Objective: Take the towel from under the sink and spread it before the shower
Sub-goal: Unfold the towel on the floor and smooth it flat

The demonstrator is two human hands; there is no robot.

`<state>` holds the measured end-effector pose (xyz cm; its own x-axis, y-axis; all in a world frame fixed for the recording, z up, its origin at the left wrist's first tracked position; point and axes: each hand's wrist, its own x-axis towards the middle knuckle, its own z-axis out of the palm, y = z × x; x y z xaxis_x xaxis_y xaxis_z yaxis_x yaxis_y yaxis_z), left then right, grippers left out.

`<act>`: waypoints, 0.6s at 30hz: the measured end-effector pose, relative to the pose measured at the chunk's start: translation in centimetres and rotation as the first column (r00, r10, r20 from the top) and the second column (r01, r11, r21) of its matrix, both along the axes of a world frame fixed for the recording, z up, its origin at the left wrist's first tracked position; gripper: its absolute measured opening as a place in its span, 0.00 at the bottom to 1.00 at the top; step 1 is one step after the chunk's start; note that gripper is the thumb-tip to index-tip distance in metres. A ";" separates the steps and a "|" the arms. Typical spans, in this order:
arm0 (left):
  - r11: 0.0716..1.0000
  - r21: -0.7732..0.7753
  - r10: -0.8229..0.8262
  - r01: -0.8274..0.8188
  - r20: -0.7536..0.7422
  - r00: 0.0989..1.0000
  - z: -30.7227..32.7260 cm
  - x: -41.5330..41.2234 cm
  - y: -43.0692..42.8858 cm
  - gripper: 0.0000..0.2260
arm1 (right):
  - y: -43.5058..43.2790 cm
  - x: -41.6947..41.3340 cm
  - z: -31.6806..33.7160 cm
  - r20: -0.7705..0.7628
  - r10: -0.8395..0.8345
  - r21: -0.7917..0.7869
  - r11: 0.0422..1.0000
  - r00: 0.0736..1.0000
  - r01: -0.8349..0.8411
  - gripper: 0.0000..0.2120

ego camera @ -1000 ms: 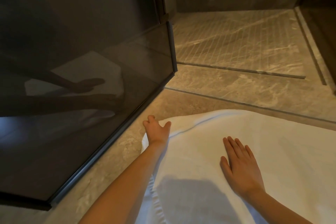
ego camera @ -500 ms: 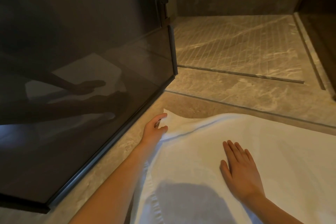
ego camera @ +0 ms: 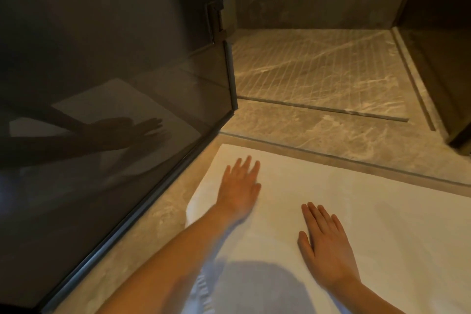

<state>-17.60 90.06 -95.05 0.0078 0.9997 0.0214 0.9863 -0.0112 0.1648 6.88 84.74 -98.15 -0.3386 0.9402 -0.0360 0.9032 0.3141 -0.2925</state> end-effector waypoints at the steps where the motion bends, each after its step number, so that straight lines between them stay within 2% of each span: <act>1: 0.999 -0.017 -0.046 0.045 -0.021 0.999 -0.5 1.3 -0.3 0.25 | 0.0 0.0 0.0 0.003 0.000 0.003 1.000 1.000 0.000 0.29; 5: 0.982 -0.041 -0.183 0.182 -0.025 0.983 -1.4 5.0 0.0 0.24 | 0.0 0.0 -0.1 0.015 0.003 0.017 1.000 1.000 -0.004 0.29; 8: 0.975 -0.070 -0.211 0.211 0.009 0.977 -1.6 6.7 1.5 0.24 | 0.1 -0.1 -0.2 0.032 0.000 0.026 1.000 0.999 -0.001 0.29; 11: 0.983 -0.119 -0.135 0.140 0.050 0.990 -2.1 6.2 2.8 0.25 | 0.2 -0.1 -0.2 0.039 0.002 0.020 1.000 0.999 -0.003 0.29; 14: 0.994 -0.099 -0.042 0.046 0.036 0.998 -2.8 3.2 3.2 0.25 | 0.2 0.0 -0.2 0.032 0.008 0.012 1.000 0.999 -0.008 0.30; 18: 0.982 -0.091 0.166 -0.165 0.012 0.986 -3.6 -2.6 2.5 0.25 | 0.1 0.1 -0.4 0.029 0.022 -0.005 1.000 0.999 -0.022 0.30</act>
<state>-20.22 92.60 -98.61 -0.1575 0.9851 -0.0697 0.9699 0.1676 0.1766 6.99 84.89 -98.54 -0.3583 0.9323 -0.0504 0.9041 0.3330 -0.2679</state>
